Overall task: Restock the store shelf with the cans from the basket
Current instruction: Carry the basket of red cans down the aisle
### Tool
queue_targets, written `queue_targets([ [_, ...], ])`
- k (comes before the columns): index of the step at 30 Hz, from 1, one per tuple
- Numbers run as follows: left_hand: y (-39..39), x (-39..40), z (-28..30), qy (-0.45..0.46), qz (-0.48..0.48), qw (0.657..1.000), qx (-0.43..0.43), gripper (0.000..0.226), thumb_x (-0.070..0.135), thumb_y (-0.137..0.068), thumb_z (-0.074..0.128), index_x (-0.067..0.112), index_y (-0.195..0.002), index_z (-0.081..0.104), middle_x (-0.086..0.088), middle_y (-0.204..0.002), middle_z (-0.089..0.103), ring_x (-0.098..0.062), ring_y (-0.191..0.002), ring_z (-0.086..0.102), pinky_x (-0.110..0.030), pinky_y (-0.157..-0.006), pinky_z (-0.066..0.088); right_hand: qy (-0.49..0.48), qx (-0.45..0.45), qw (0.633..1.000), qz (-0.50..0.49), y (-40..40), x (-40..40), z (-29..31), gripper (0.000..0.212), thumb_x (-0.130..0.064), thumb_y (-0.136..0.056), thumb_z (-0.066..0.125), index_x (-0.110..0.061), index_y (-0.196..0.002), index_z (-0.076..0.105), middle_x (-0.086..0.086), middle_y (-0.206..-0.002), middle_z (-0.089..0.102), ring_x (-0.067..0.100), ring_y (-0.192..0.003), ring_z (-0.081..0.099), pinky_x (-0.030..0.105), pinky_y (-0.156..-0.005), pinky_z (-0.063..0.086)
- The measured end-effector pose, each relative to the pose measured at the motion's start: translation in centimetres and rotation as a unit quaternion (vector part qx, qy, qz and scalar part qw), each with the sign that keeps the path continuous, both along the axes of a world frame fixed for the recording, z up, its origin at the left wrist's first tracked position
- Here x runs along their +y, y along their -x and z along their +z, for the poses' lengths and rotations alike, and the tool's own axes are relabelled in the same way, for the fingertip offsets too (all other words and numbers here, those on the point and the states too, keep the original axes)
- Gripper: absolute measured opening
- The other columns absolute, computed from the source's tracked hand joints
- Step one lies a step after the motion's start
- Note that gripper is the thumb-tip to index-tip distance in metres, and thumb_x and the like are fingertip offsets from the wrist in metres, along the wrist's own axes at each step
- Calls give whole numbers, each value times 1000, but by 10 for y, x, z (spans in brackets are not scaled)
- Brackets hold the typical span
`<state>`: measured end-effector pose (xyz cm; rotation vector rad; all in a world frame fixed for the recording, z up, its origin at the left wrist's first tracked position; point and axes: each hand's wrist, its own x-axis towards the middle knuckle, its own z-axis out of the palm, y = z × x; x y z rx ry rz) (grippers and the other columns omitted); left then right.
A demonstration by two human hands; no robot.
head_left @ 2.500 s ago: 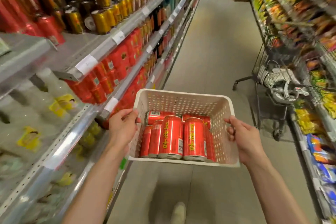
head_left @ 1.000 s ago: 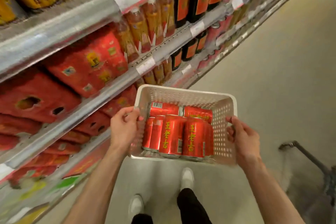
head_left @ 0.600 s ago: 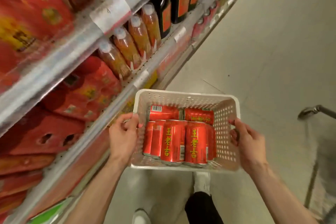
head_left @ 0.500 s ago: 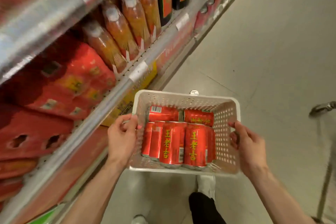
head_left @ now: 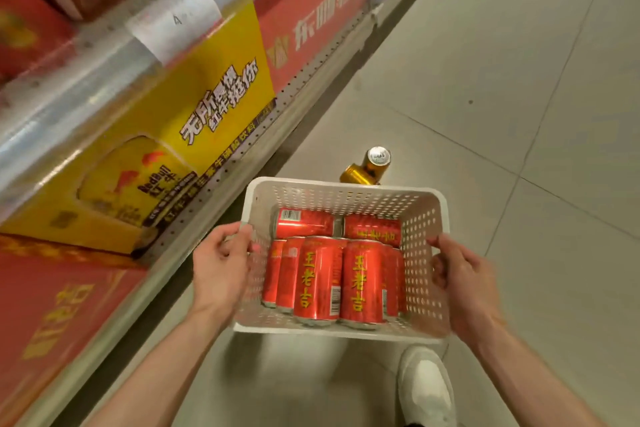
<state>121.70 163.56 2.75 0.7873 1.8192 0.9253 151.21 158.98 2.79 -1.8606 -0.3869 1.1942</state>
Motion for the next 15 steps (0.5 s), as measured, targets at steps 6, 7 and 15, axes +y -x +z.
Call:
queue_targets([
  [6,-2,26,-68,-11,-12,1000,2,14,24,-99,62,14,-105,69,1,-69,67,-4,-52,55,-30,-63,46,-8,-17,1000,-15,-2,15,-62,29,-32,-97,65,-12,-79,76,-5,-52,60,11,-47,53,31,-57,45],
  [7,-2,31,-75,-11,-15,1000,4,14,24,-99,62,14,-105,69,1,-70,67,-3,-51,54,-29,-62,46,-10,-23,1000,-20,-1,18,-68,29,-29,-98,63,-10,-80,75,-7,-50,60,8,-44,53,28,-55,46],
  [15,2,57,-110,-10,-21,1000,-5,12,21,-101,59,13,-104,68,1,-70,65,2,-45,50,-24,-61,44,-16,-13,999,-26,7,35,-104,30,-30,-100,61,-9,-86,77,-5,-54,63,6,-46,56,30,-57,46],
])
